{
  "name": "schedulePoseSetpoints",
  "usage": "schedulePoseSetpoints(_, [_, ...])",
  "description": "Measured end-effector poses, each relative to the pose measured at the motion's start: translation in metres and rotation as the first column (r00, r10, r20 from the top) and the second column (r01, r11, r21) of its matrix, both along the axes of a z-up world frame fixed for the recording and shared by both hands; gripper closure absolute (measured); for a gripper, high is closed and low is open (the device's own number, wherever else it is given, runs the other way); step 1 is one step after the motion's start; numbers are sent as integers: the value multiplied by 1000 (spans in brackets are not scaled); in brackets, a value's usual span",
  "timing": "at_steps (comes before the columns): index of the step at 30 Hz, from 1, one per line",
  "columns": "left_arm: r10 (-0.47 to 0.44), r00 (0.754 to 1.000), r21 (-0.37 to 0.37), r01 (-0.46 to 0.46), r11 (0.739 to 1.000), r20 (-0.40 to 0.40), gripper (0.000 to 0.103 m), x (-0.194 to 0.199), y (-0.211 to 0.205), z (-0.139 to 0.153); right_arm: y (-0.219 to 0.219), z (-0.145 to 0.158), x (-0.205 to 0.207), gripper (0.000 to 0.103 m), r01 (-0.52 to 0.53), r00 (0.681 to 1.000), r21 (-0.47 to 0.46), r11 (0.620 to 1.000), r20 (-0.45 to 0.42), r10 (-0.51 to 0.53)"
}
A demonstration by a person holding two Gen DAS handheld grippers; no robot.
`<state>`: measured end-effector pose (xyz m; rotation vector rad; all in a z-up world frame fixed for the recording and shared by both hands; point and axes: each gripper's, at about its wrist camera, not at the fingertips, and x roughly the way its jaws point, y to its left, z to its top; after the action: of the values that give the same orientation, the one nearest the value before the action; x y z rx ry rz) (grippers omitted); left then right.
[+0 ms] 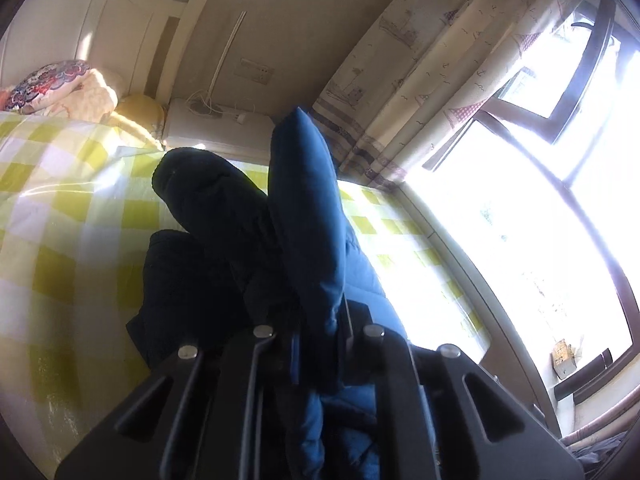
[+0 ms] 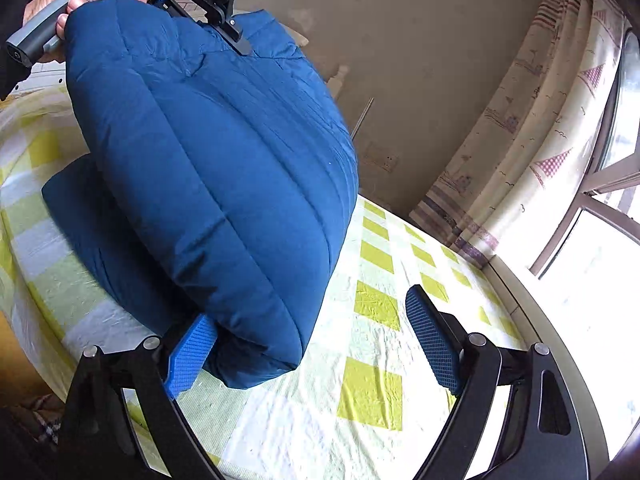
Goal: Fold large clothes
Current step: 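Lower the blue jacket bundle onto the bed with both tools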
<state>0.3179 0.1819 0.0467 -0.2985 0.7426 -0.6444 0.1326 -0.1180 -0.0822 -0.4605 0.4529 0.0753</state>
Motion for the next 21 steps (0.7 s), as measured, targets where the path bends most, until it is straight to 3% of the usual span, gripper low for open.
schedulePoseSetpoints(2, [6,1000,-23,-6,1000,-2,92,4,9,-11,-6,-11,14,20,31,997,22,999,-74,-29])
schedulePoseSetpoints(5, [95,981,23,-93,995,-171,91,35,27,-81,-13,-27,20,20,46,989,117,992,-147,-29])
schedulePoseSetpoints(7, [75,976,-87,-94,992,-203,90,37,44,-99,-15,-24,21,20,28,986,131,991,-165,-6])
schedulePoseSetpoints(8, [87,977,-87,-106,991,-197,90,36,46,-96,-16,-22,19,21,-2,984,146,989,-178,28])
schedulePoseSetpoints(10, [116,981,-3,-118,993,-152,90,30,39,-85,-26,-13,12,28,-100,969,227,969,-200,147])
schedulePoseSetpoints(13, [135,985,94,-126,988,-104,90,24,25,-75,-38,12,-12,28,-241,938,385,891,-143,316])
schedulePoseSetpoints(15, [139,986,107,-129,986,-91,89,23,22,-75,-27,36,-18,28,-283,936,402,871,-84,342])
schedulePoseSetpoints(18, [144,984,76,-137,988,-105,88,20,26,-76,5,66,-3,28,-314,941,371,874,2,337])
schedulePoseSetpoints(21, [163,982,97,-154,983,-96,87,14,29,-75,41,86,21,25,-334,936,402,853,32,351])
